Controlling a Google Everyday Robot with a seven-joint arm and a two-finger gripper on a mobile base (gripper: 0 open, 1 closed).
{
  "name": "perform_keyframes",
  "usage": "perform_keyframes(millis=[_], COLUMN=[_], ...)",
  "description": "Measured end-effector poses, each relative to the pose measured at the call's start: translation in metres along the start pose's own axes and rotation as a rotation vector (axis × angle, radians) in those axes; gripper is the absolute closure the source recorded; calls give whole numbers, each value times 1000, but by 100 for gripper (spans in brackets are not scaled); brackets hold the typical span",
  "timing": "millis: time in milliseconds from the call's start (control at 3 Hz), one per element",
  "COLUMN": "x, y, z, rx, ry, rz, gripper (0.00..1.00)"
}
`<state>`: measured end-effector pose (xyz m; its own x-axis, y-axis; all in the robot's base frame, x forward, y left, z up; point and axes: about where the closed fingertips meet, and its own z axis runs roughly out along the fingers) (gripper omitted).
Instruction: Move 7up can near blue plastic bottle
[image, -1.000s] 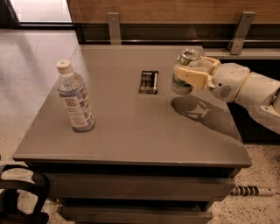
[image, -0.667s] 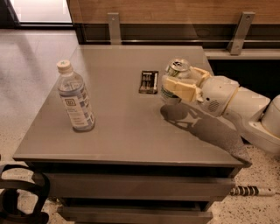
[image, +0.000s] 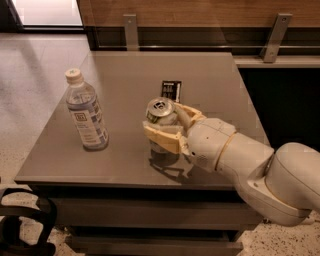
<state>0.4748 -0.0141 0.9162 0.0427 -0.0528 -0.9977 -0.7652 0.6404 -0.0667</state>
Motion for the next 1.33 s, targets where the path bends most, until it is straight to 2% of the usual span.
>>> perform_keyframes(millis=[333,667,1000,1333], x=[2,4,9,14], y=[26,40,40,36], z=[10,26,43,51], rx=[-1,-31,-73,-86], ry=[25,1,-33,-34], rz=[-48,-78,-80,-78], gripper=[100,100,100,100])
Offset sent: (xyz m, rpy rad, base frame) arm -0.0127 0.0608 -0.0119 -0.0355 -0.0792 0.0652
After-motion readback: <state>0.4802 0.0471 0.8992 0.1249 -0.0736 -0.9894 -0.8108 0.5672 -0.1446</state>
